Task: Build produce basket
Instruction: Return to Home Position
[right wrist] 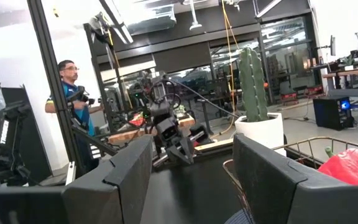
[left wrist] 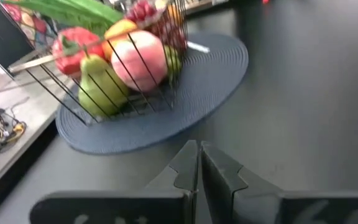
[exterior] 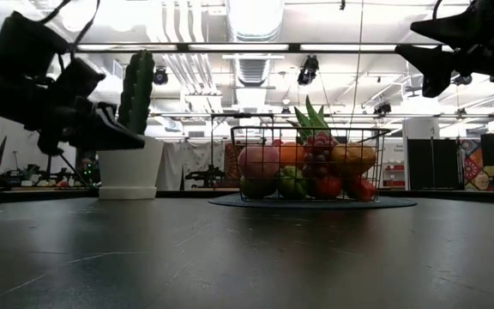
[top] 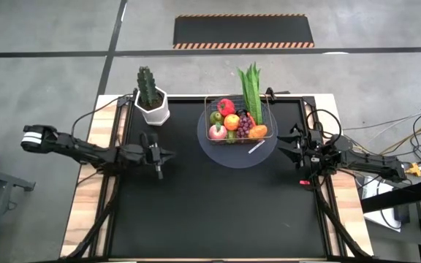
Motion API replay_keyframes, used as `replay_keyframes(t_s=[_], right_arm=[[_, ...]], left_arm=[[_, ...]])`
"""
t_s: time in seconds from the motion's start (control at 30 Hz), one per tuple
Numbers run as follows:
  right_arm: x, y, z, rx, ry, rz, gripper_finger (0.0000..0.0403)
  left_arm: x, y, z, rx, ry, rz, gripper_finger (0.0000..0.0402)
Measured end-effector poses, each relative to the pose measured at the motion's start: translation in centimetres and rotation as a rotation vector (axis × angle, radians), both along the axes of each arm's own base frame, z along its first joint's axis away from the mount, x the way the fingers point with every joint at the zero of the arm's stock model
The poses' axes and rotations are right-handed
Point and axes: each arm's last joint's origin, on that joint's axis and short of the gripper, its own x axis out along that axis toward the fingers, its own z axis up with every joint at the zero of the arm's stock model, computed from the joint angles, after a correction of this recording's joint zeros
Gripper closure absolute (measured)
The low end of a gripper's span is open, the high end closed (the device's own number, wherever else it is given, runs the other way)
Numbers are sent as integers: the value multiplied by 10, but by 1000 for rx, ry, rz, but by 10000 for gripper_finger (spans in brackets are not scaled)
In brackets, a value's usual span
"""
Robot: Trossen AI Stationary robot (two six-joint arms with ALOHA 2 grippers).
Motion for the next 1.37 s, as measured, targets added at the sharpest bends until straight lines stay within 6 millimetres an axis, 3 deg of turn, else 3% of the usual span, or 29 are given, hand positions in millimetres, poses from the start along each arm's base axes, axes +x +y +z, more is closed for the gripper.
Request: replay_keyframes(t_s=[0.8,1.03,1.37], right_arm=[[0,0,0,0,0,0,193],[0,0,0,0,0,0,193],[0,0,0,0,0,0,193]], left_arm=[[2,0,-43,2,320,-2,398],[3,0,-47,-5,336,-3,398],[8,0,-39,8,230,3,398]])
